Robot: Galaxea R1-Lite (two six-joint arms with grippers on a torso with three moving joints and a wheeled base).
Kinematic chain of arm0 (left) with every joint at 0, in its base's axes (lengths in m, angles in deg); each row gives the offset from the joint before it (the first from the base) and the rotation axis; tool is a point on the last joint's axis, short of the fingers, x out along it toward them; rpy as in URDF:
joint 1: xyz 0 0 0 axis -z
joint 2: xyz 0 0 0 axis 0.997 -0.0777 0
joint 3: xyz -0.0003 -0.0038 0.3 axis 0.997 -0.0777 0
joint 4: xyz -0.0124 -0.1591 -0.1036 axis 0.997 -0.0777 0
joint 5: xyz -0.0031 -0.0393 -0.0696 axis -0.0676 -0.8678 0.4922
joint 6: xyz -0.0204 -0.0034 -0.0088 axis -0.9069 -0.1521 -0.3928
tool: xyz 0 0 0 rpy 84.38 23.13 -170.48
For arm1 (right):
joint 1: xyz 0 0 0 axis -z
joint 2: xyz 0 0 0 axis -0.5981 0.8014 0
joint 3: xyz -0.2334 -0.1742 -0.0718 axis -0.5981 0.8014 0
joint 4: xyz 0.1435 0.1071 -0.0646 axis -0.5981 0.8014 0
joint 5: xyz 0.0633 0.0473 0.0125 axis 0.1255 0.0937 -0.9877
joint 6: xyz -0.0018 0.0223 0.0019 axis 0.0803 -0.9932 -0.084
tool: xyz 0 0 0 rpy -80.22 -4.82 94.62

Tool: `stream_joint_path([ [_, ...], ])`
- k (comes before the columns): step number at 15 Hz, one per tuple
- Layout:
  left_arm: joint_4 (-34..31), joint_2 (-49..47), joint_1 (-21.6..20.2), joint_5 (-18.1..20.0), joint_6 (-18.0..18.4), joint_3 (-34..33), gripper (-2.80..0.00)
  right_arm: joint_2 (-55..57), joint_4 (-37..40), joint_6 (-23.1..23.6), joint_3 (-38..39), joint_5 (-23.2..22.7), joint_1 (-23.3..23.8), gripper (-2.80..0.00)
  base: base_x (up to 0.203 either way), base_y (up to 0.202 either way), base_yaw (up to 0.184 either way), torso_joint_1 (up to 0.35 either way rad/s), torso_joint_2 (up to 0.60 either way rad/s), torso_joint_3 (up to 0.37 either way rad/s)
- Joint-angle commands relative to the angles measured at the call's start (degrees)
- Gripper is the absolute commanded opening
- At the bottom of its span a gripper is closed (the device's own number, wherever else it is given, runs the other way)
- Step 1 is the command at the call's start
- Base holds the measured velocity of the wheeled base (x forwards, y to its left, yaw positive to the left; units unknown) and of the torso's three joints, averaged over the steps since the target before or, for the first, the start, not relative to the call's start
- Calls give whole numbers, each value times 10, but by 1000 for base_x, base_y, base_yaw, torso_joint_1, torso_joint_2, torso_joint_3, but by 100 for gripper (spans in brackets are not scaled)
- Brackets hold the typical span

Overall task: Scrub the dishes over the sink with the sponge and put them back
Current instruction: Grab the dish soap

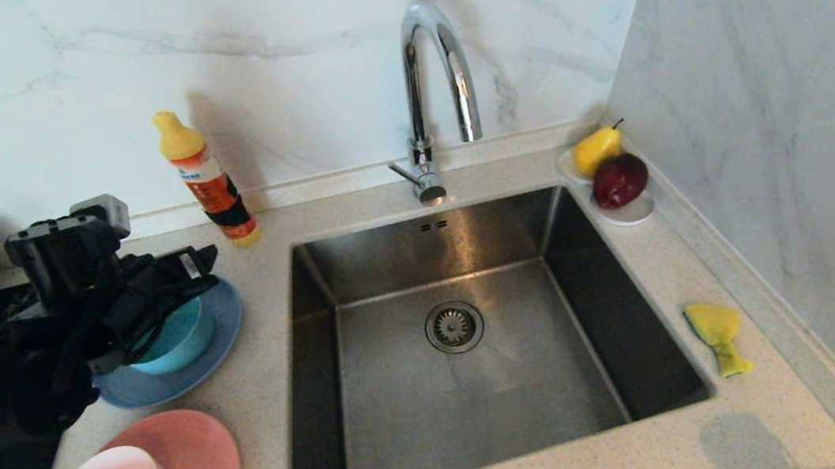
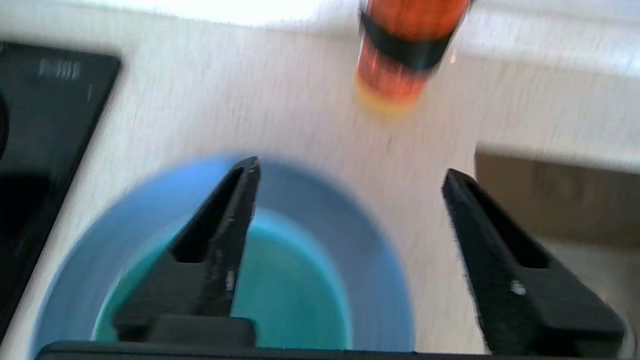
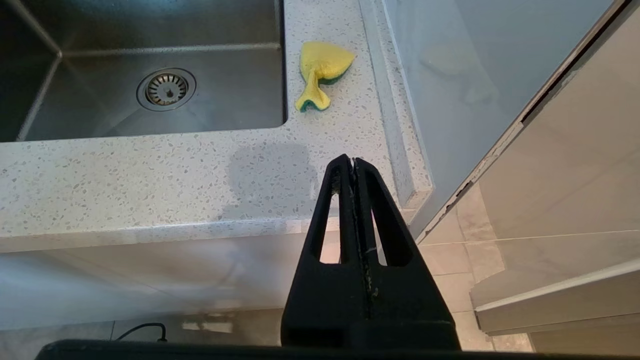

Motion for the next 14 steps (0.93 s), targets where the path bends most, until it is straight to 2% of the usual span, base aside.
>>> stream_joint_path([
  [1, 8, -34, 0, -1, 1, 29, 0, 0, 0, 0, 0, 0, 0, -280, 0, 0, 0, 0, 0, 0],
  [8, 8, -112, 11, -1, -1, 127, 0, 0, 0, 0, 0, 0, 0, -280, 0, 0, 0, 0, 0, 0],
  [11, 9, -153, 20, -23, 2, 182, 0, 0, 0, 0, 0, 0, 0, -280, 0, 0, 0, 0, 0, 0],
  [14, 9, -181, 24, -28, 4, 219, 0, 0, 0, 0, 0, 0, 0, -280, 0, 0, 0, 0, 0, 0],
])
